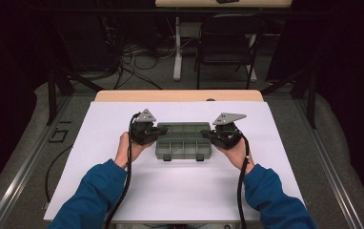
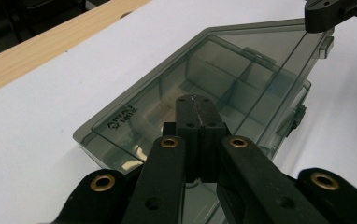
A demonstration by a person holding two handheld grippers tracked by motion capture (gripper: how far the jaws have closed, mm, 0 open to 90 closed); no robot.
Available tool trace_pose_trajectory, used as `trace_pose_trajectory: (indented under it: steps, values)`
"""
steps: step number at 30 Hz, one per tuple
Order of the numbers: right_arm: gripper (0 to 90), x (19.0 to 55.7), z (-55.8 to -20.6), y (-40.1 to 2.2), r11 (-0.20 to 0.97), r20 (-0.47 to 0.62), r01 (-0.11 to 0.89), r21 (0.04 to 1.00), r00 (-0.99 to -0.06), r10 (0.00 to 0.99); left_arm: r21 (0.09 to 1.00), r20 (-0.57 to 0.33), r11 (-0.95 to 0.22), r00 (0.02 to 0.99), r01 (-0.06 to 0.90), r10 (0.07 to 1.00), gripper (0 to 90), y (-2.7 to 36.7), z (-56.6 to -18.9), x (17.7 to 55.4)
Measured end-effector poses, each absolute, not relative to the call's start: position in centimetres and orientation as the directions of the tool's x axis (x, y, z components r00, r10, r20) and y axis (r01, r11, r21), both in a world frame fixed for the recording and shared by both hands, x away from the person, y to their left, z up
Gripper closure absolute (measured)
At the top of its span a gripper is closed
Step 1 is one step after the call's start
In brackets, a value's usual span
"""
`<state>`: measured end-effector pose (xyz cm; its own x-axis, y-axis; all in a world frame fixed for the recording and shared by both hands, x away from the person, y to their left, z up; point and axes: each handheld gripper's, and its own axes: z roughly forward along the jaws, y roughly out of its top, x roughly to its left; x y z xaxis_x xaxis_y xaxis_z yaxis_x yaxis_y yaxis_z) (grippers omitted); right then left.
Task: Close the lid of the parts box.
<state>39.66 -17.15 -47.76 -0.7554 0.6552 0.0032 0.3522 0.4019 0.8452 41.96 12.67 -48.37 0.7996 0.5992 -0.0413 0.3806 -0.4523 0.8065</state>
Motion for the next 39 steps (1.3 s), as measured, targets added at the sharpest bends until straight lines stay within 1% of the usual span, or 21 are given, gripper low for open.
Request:
trace_pose_trajectory:
  steps: [11, 14, 18, 24, 39]
  values:
    - [90.0, 39.5, -48.8, -16.8, 0.433, 0.001, 0.368, 0.823, -0.763, 0.646, 0.790, -0.047, -0.471, 0.804, 0.393, 0.592, 89.8, 12.2, -49.3, 41.6]
    - [90.0, 39.5, -49.2, -16.8, 0.443, 0.000, 0.372, 0.816, -0.765, 0.643, 0.781, -0.034, -0.489, 0.809, 0.388, 0.587, 89.8, 12.1, -49.5, 41.6]
    - [90.0, 39.5, -49.7, -16.9, 0.456, -0.001, 0.381, 0.804, -0.766, 0.643, 0.777, -0.046, -0.488, 0.809, 0.398, 0.587, 89.8, 12.0, -49.8, 41.6]
    - [90.0, 39.6, -50.0, -16.8, 0.460, 0.003, 0.390, 0.798, -0.766, 0.643, 0.763, -0.033, -0.510, 0.812, 0.397, 0.583, 89.8, 11.8, -50.3, 41.5]
    - [90.0, 39.7, -51.1, -16.5, 0.495, 0.003, 0.414, 0.764, -0.769, 0.639, 0.732, -0.043, -0.541, 0.820, 0.414, 0.570, 89.8, 11.4, -51.3, 41.7]
